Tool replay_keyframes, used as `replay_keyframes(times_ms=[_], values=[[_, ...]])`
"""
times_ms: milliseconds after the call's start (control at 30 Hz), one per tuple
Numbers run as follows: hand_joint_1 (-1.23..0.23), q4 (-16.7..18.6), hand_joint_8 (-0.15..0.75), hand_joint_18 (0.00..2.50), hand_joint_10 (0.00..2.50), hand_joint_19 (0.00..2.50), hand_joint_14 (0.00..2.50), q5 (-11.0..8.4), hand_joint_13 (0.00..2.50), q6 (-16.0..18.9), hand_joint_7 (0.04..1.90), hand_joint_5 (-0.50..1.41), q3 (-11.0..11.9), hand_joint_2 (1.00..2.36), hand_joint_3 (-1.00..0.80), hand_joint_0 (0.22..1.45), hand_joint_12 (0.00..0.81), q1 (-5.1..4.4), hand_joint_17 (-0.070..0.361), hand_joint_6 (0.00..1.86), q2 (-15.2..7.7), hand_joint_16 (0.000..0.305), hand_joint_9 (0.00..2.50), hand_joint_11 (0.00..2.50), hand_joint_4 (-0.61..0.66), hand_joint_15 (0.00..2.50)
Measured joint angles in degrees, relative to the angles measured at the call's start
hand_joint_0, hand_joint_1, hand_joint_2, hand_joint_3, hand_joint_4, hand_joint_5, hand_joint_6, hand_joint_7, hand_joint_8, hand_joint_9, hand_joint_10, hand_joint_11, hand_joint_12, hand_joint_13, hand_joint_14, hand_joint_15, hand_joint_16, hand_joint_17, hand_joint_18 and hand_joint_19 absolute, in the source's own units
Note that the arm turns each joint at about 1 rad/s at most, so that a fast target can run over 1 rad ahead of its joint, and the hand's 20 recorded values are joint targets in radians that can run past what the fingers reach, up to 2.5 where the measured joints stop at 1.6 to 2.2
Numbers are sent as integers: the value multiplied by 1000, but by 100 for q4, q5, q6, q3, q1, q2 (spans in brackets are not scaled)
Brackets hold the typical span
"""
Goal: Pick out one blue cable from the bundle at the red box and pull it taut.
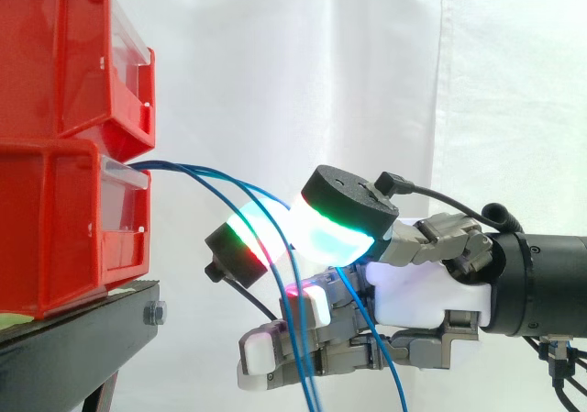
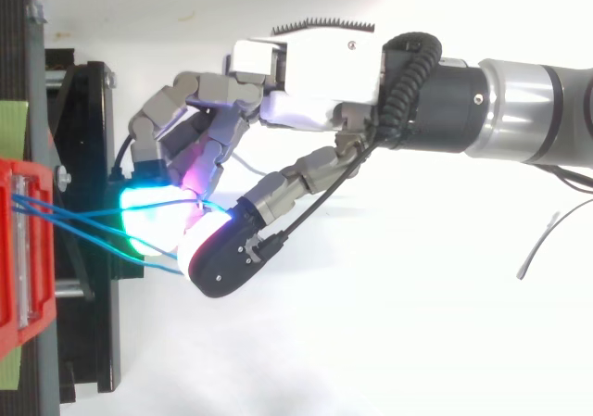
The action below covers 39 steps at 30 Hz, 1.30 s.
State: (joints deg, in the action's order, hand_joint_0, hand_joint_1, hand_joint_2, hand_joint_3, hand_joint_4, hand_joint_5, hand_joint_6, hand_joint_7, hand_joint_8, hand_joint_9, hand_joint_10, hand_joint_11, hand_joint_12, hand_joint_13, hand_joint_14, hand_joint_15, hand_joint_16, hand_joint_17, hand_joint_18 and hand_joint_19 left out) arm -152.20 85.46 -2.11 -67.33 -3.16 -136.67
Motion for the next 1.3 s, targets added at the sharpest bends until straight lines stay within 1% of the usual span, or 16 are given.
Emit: replay_keyframes(times_ms=[67,200,267,333,367,400,467,500,567,700,800,867,1067,1233,1300], values=[[-876,-2,227,358,26,430,21,17,851,0,858,-124,0,1000,-500,562,137,5,16,936,0,7,1207,799,-97,576],[-837,-3,232,354,25,432,21,36,861,0,823,-119,1,1000,-500,504,152,7,23,935,0,10,1230,790,-78,569],[-768,-3,231,354,25,437,19,41,860,0,817,-117,1,1000,-500,485,157,10,26,929,0,11,1209,784,-64,557],[-742,-3,236,353,25,440,21,43,858,0,806,-116,1,1000,-500,486,156,15,25,927,0,11,1211,784,-63,558],[-691,-3,232,340,25,443,21,42,853,0,820,-115,1,1000,-500,494,154,14,24,923,0,11,1212,770,-65,558],[-679,-3,232,334,23,444,21,43,852,0,827,-115,1,1000,-500,495,154,13,24,921,0,11,1212,771,-62,563],[-579,-3,228,327,26,459,21,42,850,0,843,-113,1,1000,-500,497,152,11,23,915,0,10,1217,770,-64,566],[-572,-3,229,325,25,453,21,42,849,0,833,-112,3,1000,-500,497,152,12,23,915,0,10,1218,778,-63,566],[-462,-3,225,311,26,464,20,43,847,0,841,-111,7,1000,-500,504,149,14,22,903,0,10,1216,770,-56,572],[-395,-3,212,288,27,478,22,42,834,0,865,-112,8,1000,-500,547,137,15,17,892,0,8,1208,784,-73,581],[-392,-3,214,277,26,492,22,41,829,0,894,-109,19,1000,-500,577,131,16,15,895,0,7,1212,768,-92,582],[-442,-3,212,274,26,493,21,41,827,0,909,-108,24,1000,-495,585,126,17,13,899,0,6,1218,775,-91,582],[-565,-13,213,277,27,479,21,41,826,0,913,-104,31,1014,-348,582,123,17,11,910,0,5,1211,783,-92,592],[-627,-24,212,278,25,482,21,41,827,0,930,-103,43,1018,-274,575,122,17,11,912,0,5,1205,797,-90,582],[-642,-33,213,278,26,482,21,41,826,0,941,-104,48,1018,-270,574,122,17,11,912,0,5,1182,779,-90,585]])
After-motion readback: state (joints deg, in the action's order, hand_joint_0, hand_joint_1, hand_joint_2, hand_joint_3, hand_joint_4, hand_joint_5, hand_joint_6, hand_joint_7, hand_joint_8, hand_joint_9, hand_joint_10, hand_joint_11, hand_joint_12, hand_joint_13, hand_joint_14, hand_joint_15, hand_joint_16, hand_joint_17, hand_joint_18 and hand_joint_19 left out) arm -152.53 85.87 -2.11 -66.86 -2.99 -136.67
